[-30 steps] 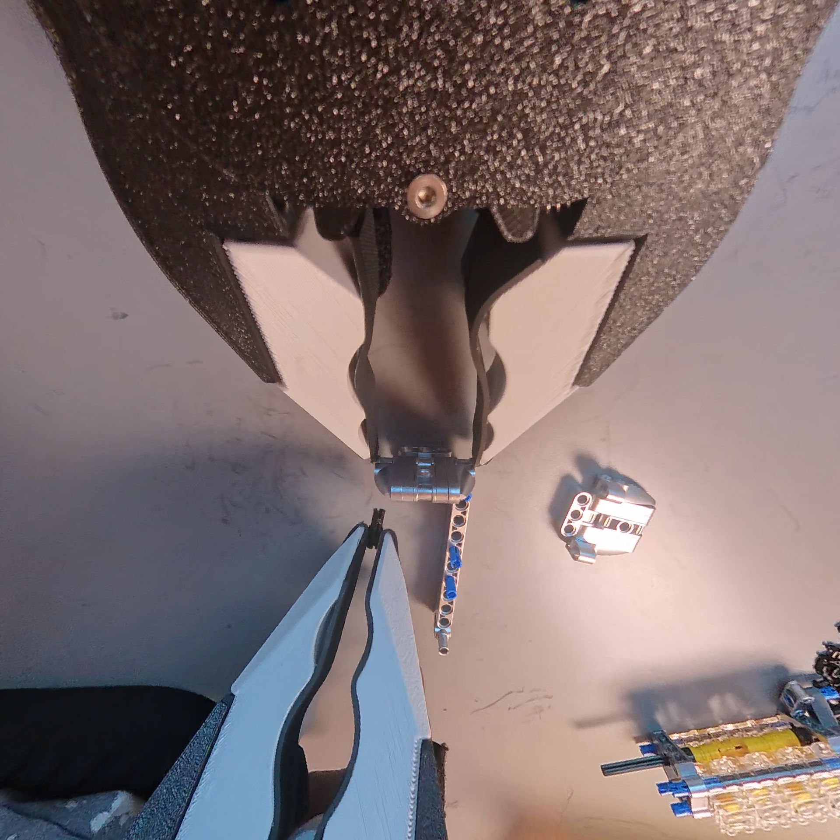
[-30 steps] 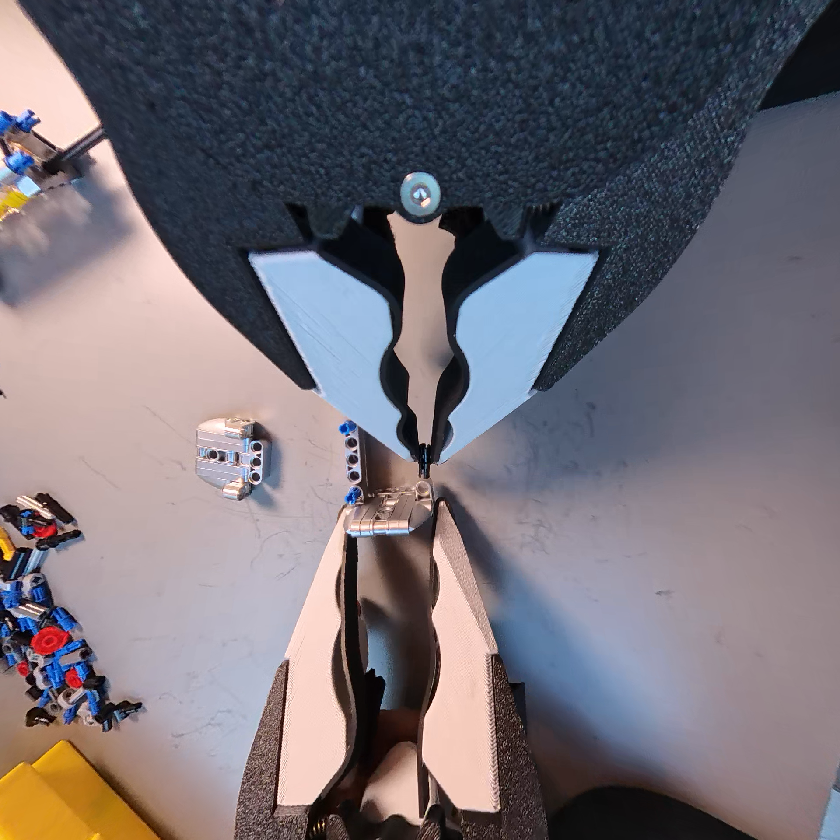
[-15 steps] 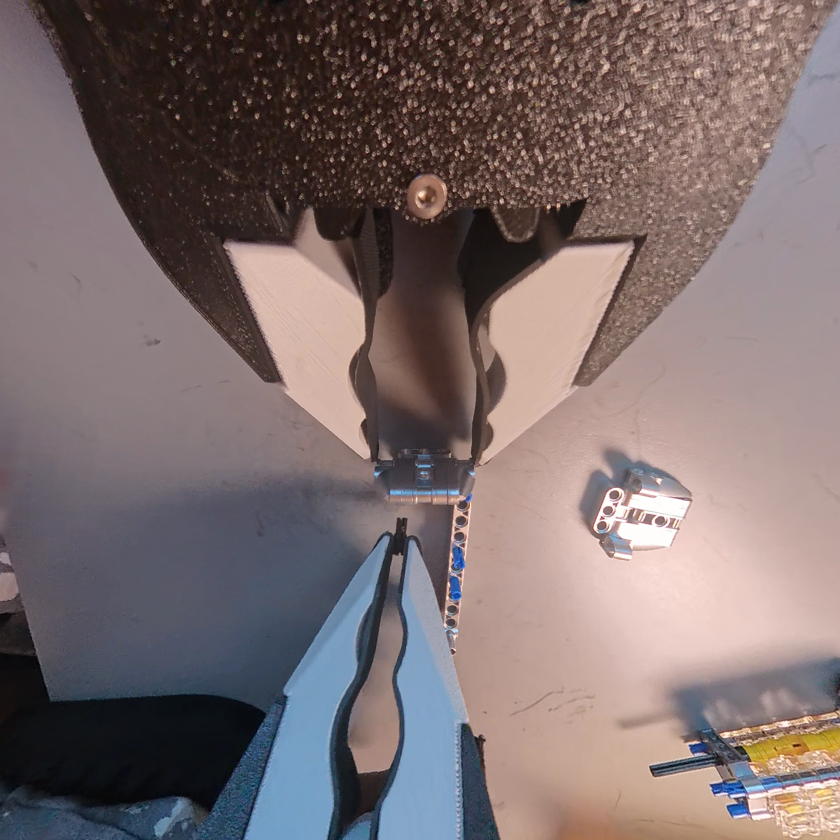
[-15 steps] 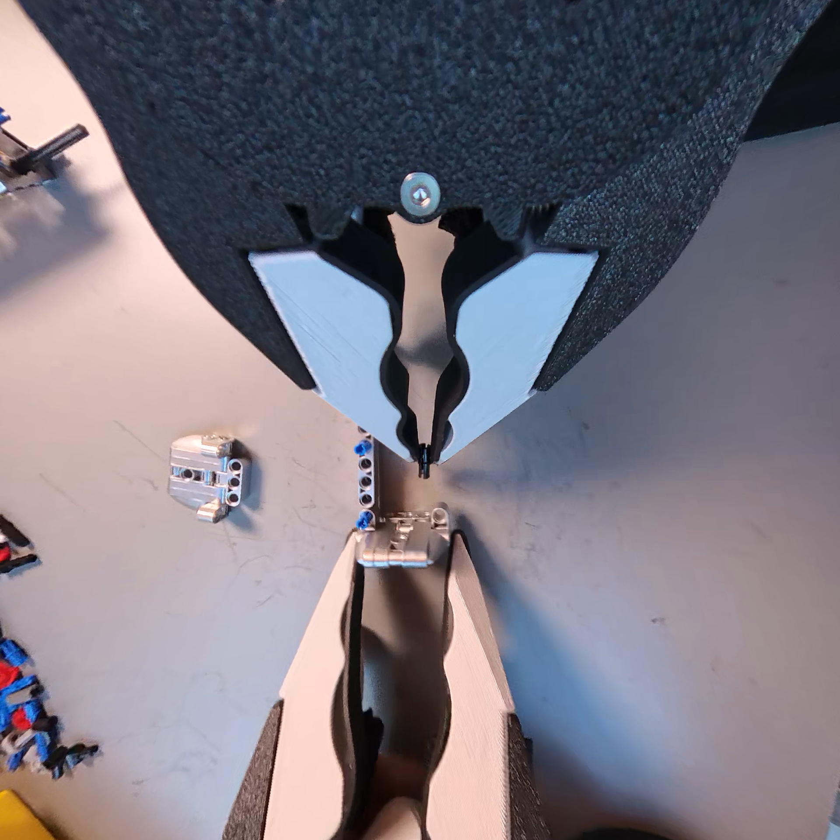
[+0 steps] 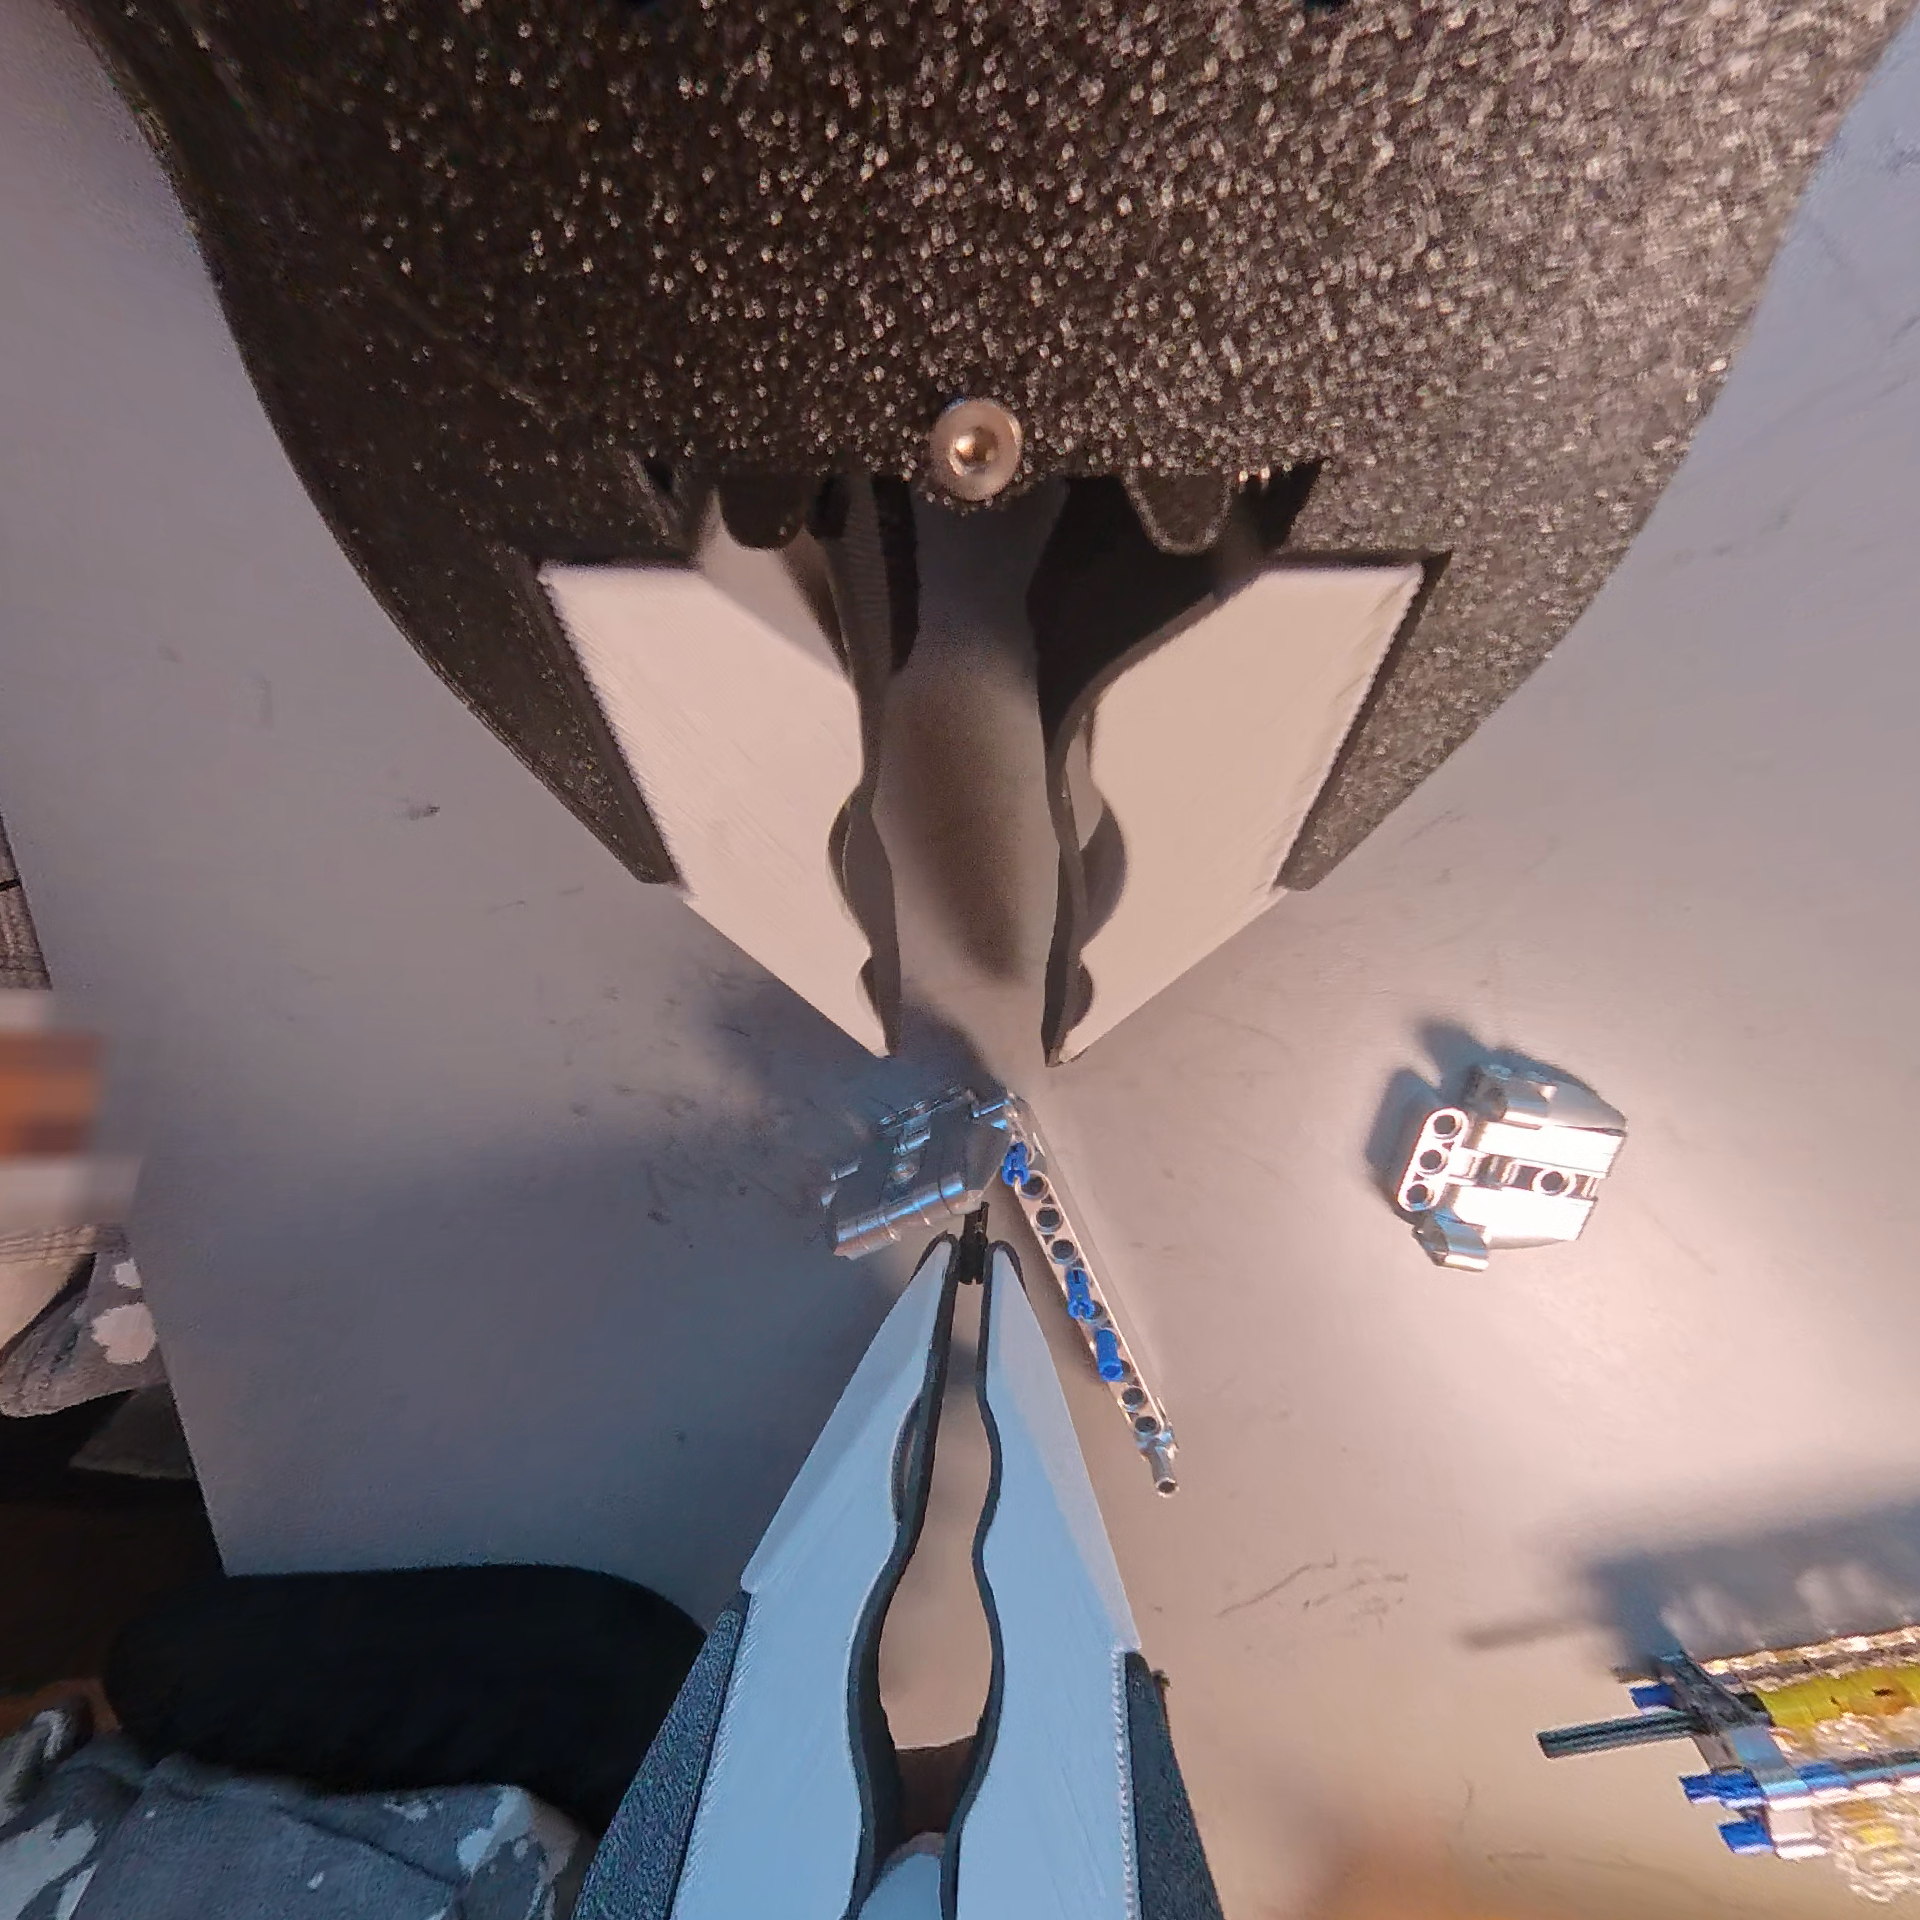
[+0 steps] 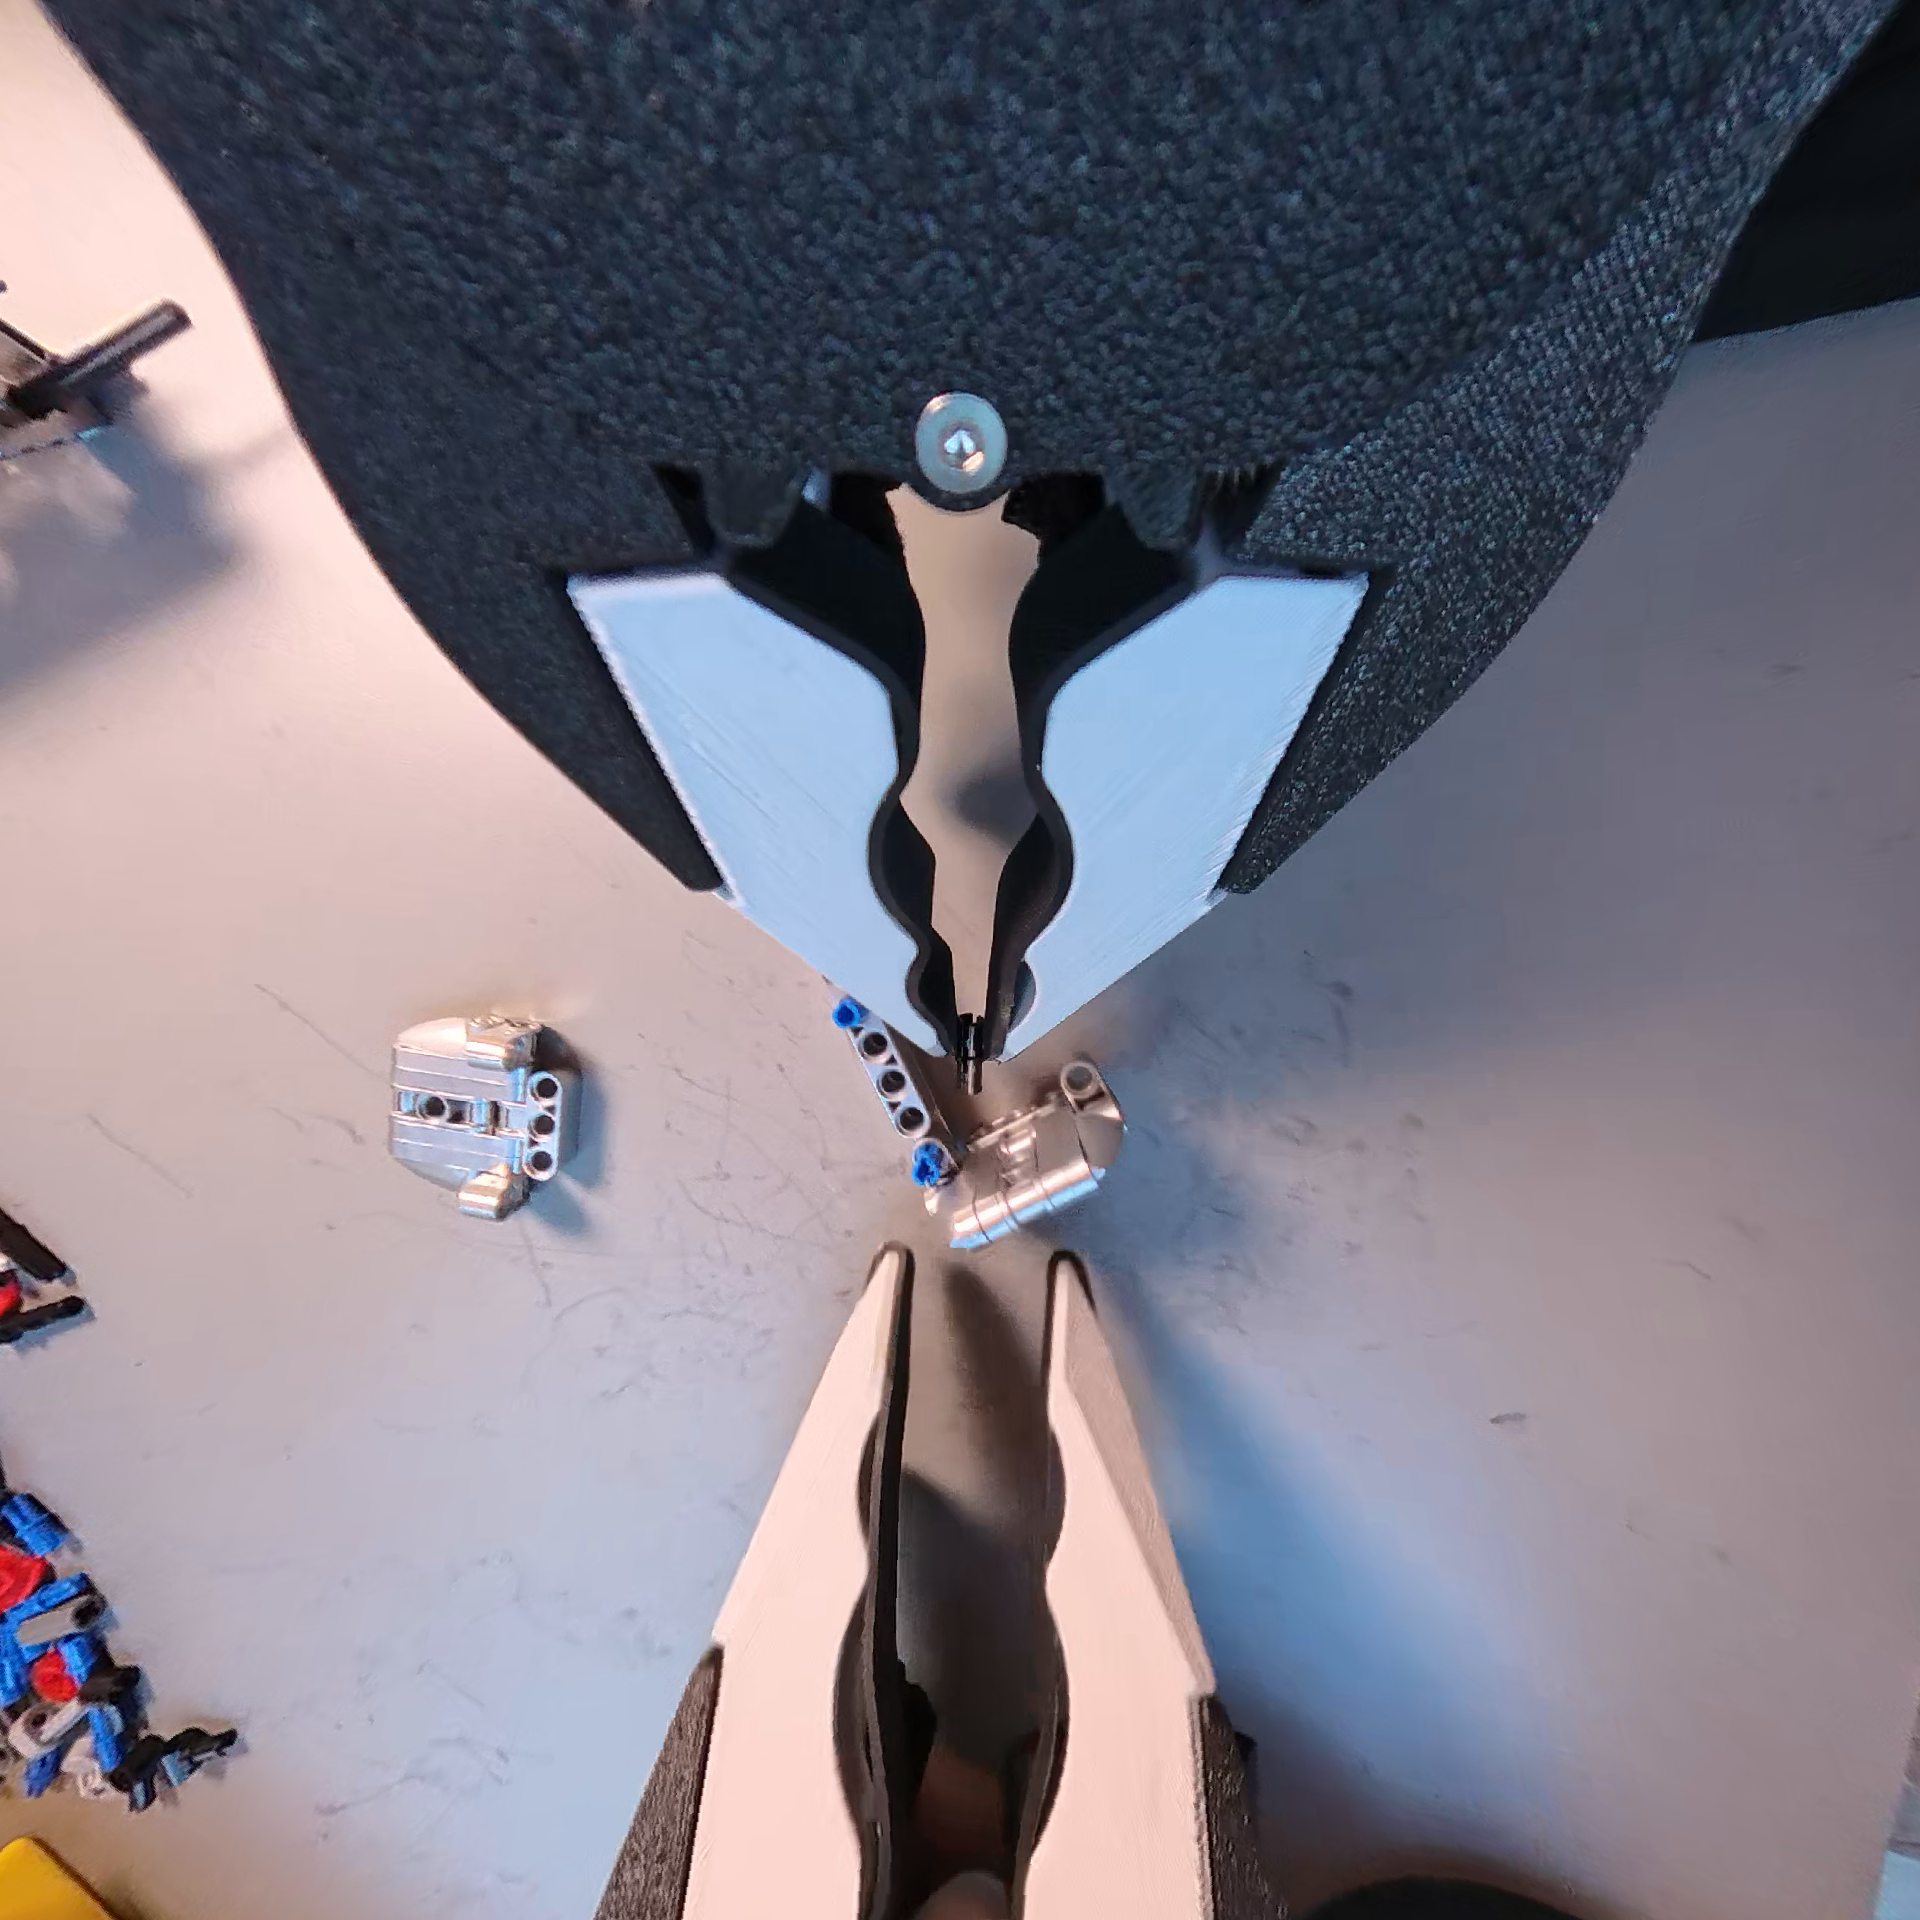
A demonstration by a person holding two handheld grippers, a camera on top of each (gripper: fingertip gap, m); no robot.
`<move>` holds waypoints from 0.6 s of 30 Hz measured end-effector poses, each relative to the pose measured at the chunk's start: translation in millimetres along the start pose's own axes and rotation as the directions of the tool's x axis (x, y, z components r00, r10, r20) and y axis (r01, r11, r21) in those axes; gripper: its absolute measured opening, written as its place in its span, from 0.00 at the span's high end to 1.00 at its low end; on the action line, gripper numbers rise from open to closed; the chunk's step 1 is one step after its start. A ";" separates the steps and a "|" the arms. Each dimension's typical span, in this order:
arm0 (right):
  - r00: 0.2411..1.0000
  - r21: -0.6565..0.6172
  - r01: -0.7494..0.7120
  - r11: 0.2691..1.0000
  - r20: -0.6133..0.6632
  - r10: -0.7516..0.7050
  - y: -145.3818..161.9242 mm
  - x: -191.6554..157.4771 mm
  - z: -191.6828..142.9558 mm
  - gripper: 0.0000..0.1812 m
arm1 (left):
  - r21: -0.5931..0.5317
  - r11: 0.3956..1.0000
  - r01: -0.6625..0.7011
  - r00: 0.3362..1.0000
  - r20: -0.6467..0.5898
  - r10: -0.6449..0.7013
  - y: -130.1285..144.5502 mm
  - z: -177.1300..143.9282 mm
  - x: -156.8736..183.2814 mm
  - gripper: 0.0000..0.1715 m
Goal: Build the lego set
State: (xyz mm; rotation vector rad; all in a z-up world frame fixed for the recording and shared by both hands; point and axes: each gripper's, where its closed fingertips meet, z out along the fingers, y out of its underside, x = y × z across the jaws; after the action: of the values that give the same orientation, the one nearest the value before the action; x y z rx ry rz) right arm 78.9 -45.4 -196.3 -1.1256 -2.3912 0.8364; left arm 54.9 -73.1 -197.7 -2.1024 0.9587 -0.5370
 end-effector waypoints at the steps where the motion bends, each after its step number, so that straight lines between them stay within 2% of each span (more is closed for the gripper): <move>1: 1.000 0.001 0.007 1.000 0.000 -0.007 -1.6 -1.0 1.4 0.98 | -0.013 1.000 -0.005 1.000 -0.001 0.005 0.8 2.4 2.2 0.83; 9: 0.999 0.048 0.037 0.998 0.021 -0.038 -19.4 -11.4 12.1 0.98 | -0.016 0.999 0.052 0.997 -0.056 -0.053 -8.5 12.1 19.6 0.69; 14: 1.000 0.051 0.007 0.999 -0.010 -0.006 -19.0 -3.2 11.6 0.98 | -0.032 0.997 0.070 0.997 0.039 -0.069 -10.2 21.9 11.2 0.67; 18: 0.998 0.059 -0.019 0.998 -0.055 0.022 -23.4 4.5 13.2 0.98 | -0.036 0.996 0.081 0.985 0.157 -0.074 -9.6 24.4 -5.1 0.70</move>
State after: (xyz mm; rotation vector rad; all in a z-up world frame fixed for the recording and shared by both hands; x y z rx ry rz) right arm 55.6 -58.5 -190.7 -1.1378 -2.2984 0.8645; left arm 71.3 -53.7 -206.0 -2.1913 0.8086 -0.3878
